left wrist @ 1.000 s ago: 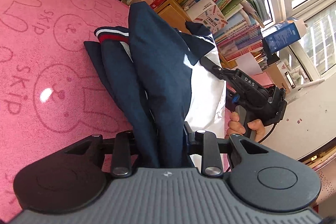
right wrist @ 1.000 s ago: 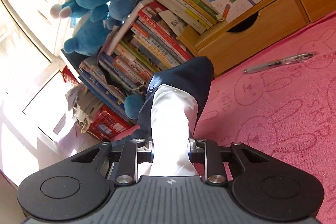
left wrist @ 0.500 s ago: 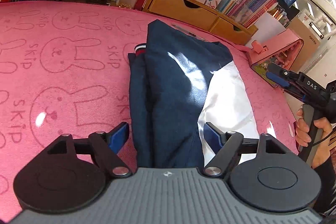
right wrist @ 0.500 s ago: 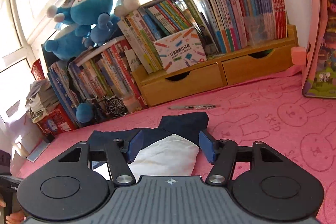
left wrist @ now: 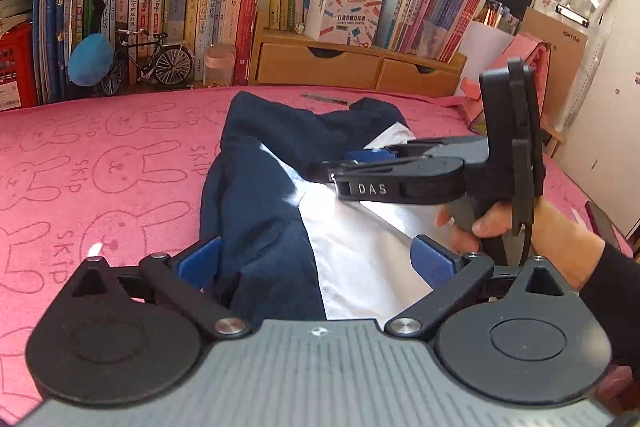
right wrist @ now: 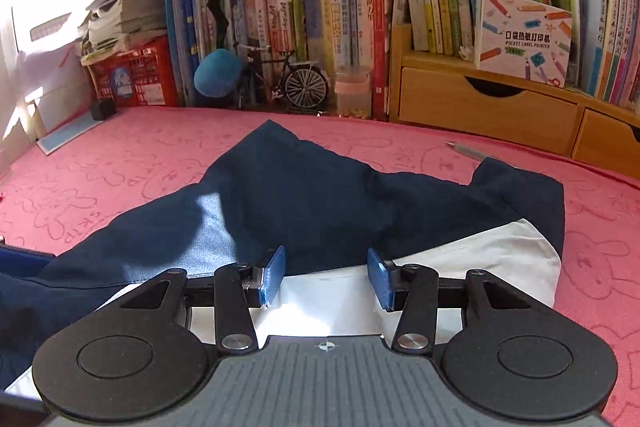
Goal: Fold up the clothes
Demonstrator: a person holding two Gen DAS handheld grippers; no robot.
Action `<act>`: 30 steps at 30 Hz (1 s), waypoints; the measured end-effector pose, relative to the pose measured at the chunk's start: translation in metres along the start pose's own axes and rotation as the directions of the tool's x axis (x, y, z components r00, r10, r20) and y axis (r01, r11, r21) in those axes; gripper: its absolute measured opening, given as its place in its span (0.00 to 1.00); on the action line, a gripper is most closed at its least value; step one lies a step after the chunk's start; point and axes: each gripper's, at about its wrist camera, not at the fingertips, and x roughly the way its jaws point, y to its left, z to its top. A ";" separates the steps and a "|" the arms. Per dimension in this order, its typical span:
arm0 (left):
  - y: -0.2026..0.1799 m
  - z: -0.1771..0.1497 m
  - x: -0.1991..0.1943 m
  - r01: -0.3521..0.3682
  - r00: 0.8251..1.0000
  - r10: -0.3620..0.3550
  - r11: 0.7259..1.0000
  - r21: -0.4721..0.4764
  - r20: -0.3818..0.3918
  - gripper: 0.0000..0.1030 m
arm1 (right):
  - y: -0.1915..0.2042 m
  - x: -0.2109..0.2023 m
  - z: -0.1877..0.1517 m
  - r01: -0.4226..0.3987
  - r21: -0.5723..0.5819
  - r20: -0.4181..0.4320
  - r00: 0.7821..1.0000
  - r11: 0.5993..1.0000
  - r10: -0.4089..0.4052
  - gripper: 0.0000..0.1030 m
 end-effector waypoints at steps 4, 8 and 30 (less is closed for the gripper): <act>0.014 -0.012 0.018 0.006 1.000 -0.006 0.999 -0.038 -0.016 0.99 | -0.027 -0.019 0.022 0.194 0.098 0.084 0.976 0.976 -0.202 0.43; 0.013 -0.023 0.020 0.004 1.000 -0.004 1.000 0.006 0.018 1.00 | -0.054 0.010 0.039 0.384 0.063 -0.073 0.922 0.921 -0.380 0.61; 0.020 -0.034 0.014 0.011 0.998 -0.013 0.999 0.033 0.063 1.00 | 0.008 0.029 0.070 -0.081 0.119 -0.184 0.978 0.990 0.102 0.21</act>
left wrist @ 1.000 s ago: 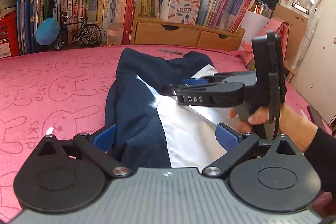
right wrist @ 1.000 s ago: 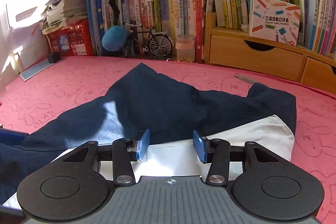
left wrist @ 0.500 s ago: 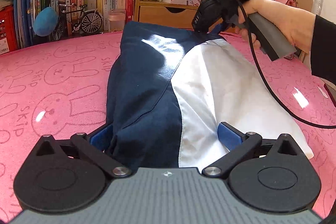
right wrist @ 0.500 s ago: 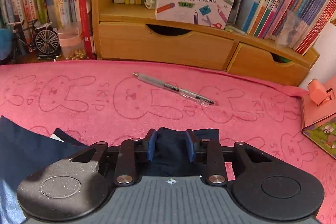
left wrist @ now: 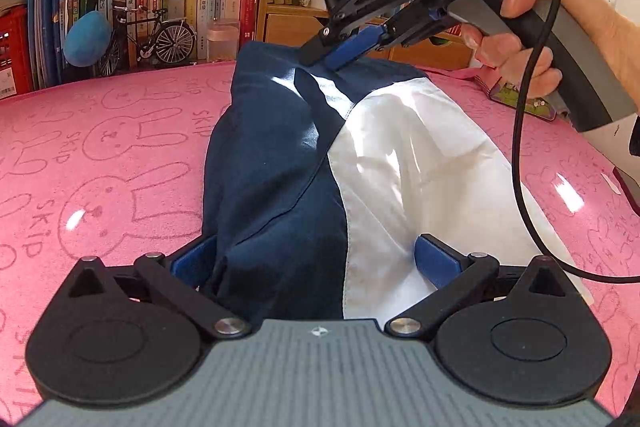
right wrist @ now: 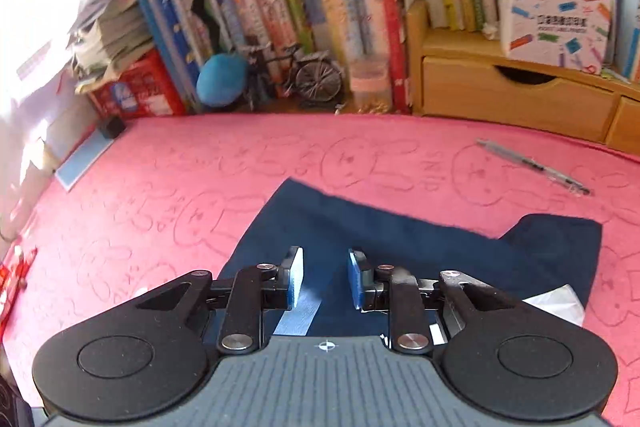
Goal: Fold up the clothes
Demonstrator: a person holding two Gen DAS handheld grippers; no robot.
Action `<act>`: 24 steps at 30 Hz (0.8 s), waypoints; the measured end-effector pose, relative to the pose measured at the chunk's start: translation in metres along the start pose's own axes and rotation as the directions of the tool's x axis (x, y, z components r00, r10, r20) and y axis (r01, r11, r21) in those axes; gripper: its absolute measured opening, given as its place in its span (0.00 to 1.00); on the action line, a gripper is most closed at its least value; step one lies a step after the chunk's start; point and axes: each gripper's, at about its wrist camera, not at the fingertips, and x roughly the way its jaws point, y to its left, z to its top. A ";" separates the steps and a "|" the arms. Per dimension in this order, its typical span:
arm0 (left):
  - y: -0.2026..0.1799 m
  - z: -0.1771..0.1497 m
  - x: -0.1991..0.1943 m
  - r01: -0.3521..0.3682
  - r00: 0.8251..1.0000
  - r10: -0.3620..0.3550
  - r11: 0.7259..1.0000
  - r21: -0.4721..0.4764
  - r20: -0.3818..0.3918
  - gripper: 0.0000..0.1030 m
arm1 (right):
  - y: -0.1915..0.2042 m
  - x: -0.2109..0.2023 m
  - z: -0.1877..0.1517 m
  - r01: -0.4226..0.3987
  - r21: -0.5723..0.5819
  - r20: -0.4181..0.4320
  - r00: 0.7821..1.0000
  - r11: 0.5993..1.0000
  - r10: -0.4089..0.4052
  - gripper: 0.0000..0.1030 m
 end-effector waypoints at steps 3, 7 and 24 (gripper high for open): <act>0.010 0.000 -0.003 0.037 0.999 -0.036 0.998 -0.060 0.019 1.00 | 0.016 0.037 -0.001 0.024 -0.059 0.021 1.000 0.998 -0.022 0.06; 0.017 0.000 -0.006 0.067 0.997 -0.063 0.992 -0.104 0.039 1.00 | -0.007 0.039 0.015 0.039 0.110 0.112 0.992 0.993 -0.051 0.13; 0.001 -0.004 -0.021 -0.015 1.000 0.015 1.000 0.001 0.019 1.00 | -0.040 -0.163 -0.220 -0.009 -0.065 0.141 0.990 0.998 0.018 0.53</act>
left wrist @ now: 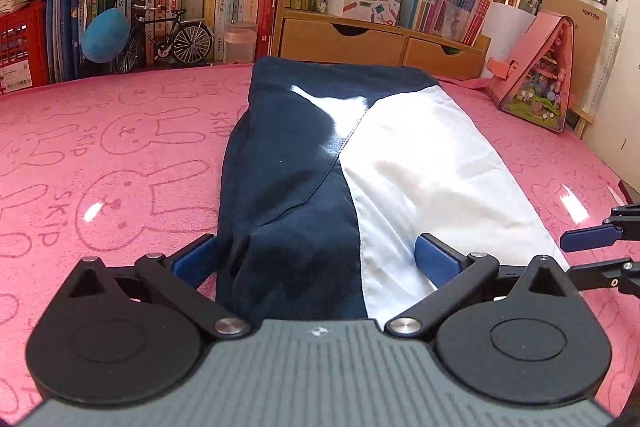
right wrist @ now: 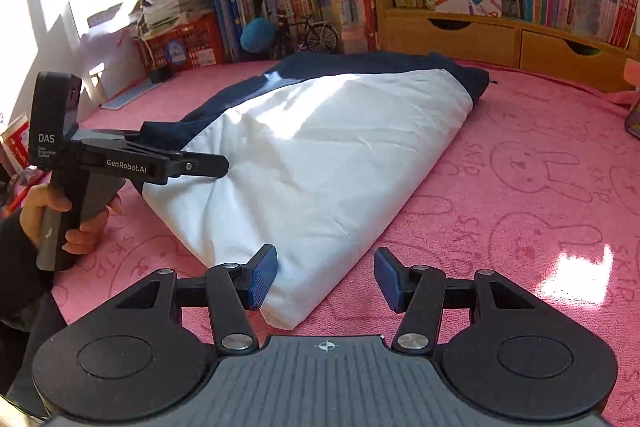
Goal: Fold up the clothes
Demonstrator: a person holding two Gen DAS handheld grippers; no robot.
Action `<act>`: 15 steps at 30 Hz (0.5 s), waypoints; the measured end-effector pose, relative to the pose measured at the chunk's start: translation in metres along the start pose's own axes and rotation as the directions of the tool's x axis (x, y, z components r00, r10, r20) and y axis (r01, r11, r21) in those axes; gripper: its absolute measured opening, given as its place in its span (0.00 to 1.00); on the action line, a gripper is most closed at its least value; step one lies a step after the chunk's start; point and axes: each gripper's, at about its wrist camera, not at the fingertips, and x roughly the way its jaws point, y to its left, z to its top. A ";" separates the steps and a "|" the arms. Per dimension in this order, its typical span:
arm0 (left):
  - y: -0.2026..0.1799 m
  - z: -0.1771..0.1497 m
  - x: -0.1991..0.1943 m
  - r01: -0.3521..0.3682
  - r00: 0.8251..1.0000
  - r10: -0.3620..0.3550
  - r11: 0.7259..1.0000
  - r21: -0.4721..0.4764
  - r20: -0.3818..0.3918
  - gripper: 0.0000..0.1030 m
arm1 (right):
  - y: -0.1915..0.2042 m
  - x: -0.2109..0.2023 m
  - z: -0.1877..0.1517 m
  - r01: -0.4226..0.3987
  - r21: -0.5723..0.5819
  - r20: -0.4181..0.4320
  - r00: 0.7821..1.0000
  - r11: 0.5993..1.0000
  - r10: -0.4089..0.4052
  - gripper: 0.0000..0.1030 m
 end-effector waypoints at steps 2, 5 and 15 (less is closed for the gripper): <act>-0.002 -0.001 -0.020 0.038 0.999 -0.039 0.999 0.037 0.028 1.00 | 0.003 -0.019 -0.002 0.019 -0.031 0.078 0.997 0.999 -0.016 0.54; -0.007 -0.006 -0.038 0.015 0.998 -0.021 0.994 0.105 0.051 1.00 | 0.010 -0.015 -0.009 0.020 -0.059 0.076 0.997 0.998 -0.016 0.58; 0.016 -0.011 -0.028 -0.105 0.993 0.104 0.994 -0.008 -0.056 1.00 | 0.033 0.004 -0.036 0.108 -0.133 0.023 0.994 0.985 -0.106 0.69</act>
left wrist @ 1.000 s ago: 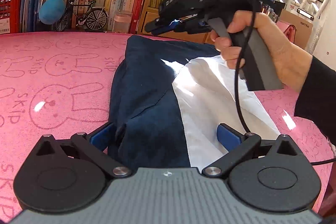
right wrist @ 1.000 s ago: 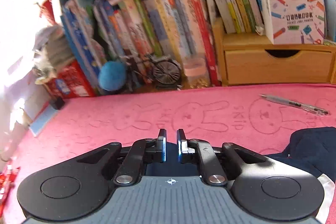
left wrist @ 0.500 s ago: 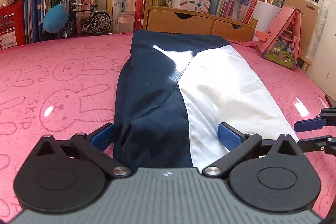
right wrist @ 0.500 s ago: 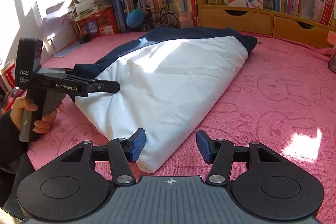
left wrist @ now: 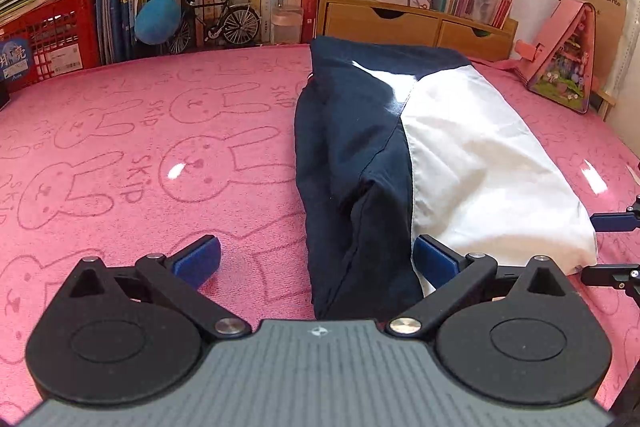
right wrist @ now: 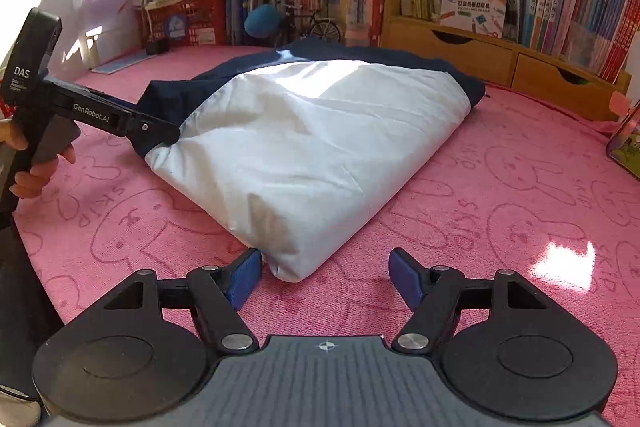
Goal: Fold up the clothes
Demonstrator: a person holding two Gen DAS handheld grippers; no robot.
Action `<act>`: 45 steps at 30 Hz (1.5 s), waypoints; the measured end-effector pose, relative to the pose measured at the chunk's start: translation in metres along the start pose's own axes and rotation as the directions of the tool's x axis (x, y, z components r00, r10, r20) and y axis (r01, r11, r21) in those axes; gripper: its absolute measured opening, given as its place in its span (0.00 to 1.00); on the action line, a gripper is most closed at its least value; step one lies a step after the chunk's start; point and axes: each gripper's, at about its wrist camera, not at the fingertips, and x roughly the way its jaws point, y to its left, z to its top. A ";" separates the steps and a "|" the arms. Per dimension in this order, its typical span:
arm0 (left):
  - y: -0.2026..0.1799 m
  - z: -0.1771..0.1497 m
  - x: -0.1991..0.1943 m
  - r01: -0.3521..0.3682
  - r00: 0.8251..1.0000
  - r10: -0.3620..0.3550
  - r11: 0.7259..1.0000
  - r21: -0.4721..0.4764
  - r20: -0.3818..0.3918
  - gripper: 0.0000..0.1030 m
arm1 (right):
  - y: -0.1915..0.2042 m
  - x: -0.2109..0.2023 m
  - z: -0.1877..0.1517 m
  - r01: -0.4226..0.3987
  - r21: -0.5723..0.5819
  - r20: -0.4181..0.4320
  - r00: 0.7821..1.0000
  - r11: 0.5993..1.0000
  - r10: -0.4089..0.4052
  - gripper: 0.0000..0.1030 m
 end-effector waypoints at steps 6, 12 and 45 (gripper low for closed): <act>-0.043 0.005 -0.021 -0.020 1.000 0.018 0.996 0.084 0.022 1.00 | 0.007 -0.020 0.002 0.025 0.020 0.031 0.999 0.999 -0.025 0.85; -0.063 0.001 -0.012 0.009 0.999 -0.007 0.999 0.051 -0.041 1.00 | 0.019 -0.016 0.004 0.045 0.015 0.024 0.999 0.999 -0.045 0.89; -0.076 -0.026 0.002 -0.062 0.996 0.069 0.991 0.122 -0.053 1.00 | 0.030 0.025 -0.012 0.152 0.144 0.063 0.985 0.978 -0.162 1.00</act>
